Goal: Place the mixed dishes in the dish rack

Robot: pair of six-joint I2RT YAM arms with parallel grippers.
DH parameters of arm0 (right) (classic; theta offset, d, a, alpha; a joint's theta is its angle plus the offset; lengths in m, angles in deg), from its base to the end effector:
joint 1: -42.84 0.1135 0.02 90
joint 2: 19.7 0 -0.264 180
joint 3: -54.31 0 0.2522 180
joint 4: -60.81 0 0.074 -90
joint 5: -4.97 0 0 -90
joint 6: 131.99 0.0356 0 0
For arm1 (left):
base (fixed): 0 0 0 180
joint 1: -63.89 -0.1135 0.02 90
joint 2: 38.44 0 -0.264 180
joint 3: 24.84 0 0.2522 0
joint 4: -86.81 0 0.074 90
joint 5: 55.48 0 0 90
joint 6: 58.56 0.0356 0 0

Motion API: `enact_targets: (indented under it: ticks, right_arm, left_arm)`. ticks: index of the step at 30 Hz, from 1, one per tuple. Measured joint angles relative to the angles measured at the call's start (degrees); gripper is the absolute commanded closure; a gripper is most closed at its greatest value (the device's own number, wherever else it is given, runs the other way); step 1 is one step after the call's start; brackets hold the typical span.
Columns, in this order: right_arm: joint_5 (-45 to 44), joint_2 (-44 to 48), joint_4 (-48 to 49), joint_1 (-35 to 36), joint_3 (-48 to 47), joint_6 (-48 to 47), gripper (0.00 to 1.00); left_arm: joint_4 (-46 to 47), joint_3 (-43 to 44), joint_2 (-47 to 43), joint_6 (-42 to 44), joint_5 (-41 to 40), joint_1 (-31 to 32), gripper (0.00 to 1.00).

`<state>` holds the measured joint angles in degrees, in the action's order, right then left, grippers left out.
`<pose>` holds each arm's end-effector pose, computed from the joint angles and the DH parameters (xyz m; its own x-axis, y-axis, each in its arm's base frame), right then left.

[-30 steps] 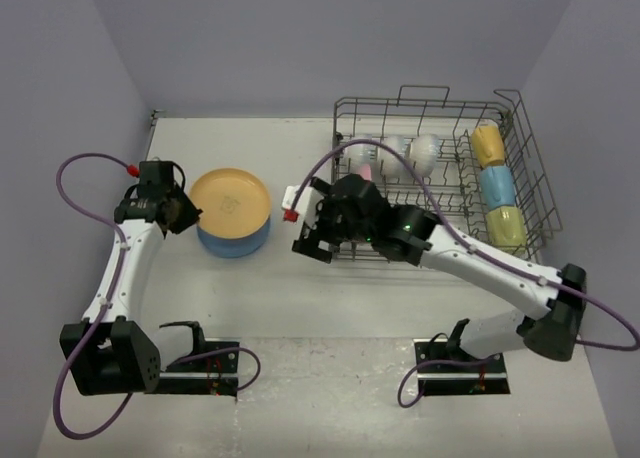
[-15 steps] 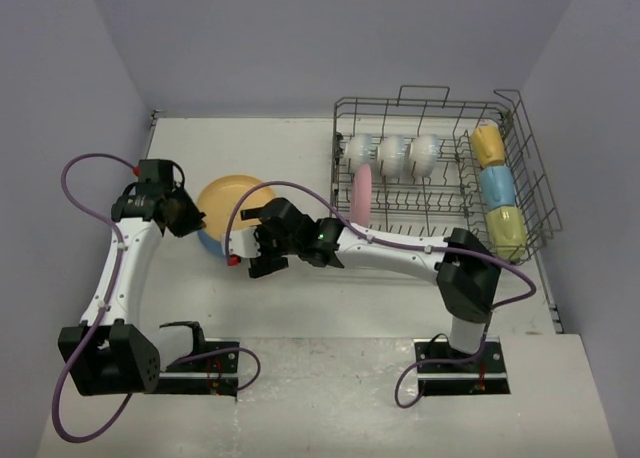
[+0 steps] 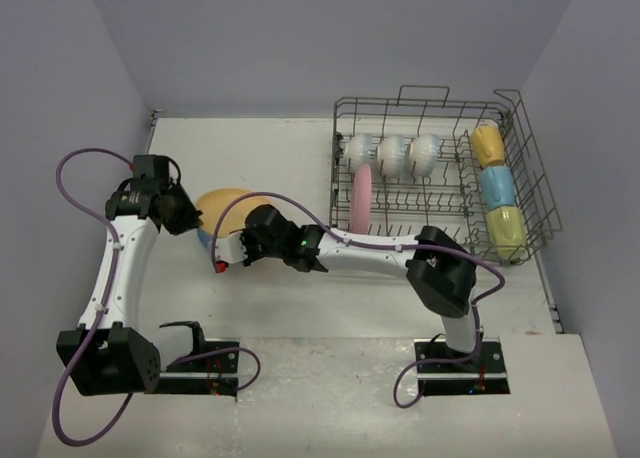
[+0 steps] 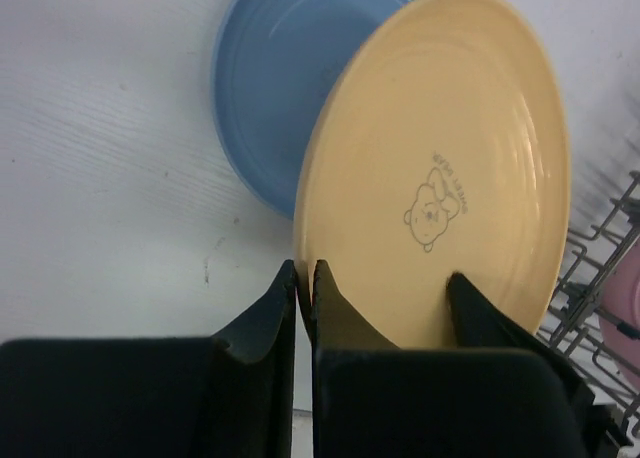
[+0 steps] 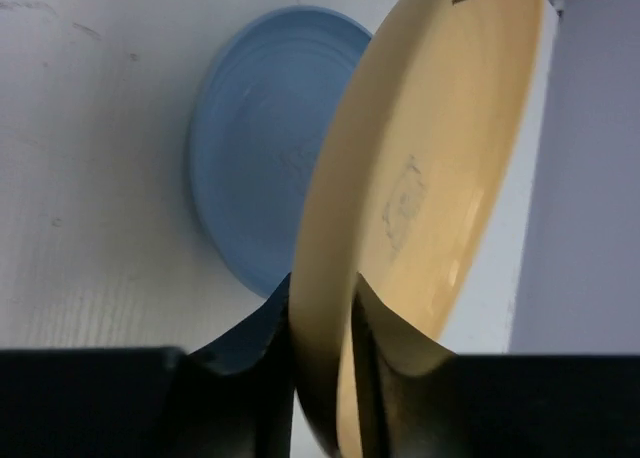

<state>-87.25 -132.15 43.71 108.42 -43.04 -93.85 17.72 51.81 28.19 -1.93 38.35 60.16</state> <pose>0.1902 0.4156 0.2334 0.5689 -0.6480 -0.5064 -0.7268 -0.1081 -0.6783 0.2196 0.0119 0.3058 -0.6980 -0.5955 -0.3977 -0.4964 0.8027 -0.3306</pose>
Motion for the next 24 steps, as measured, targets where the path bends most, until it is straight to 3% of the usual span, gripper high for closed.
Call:
enact_targets:
  ticks: [2,4,5,7,8,9,18,24]
  right_arm:
    - [-1.5,0.0,0.7,0.5,0.0,-0.4,0.97]
    - [-2.6,0.0,1.0,1.1,-0.1,-0.3,1.00]
    - [-3.0,0.0,1.1,1.3,-0.1,-0.3,1.00]
    - [-3.5,0.0,1.3,1.3,-0.1,0.1,1.00]
    - [-3.4,0.0,1.8,1.2,-0.1,0.7,1.00]
    - [-3.6,0.0,2.1,1.2,-0.1,1.5,1.00]
    - [-5.4,3.5,1.2,0.1,-2.0,12.7,1.00]
    - [-4.0,13.0,-6.2,-6.4,-7.1,29.1,1.00]
  left_arm:
    - [0.4,0.4,0.0,0.0,-1.1,-0.2,1.00]
    - [0.3,0.5,0.0,0.0,-1.5,-0.4,0.98]
    - [0.2,0.6,0.0,0.0,-1.6,-0.4,0.87]
    - [0.3,0.7,0.0,0.6,-1.2,-0.4,0.37]
    - [0.0,1.1,-0.1,1.1,-0.2,-0.3,0.05]
    - [-0.3,1.5,-0.3,1.2,0.7,-0.1,0.00]
    - [1.4,11.5,-8.2,1.0,1.9,0.3,0.00]
    - [4.6,12.3,-14.6,0.9,1.7,0.4,0.00]
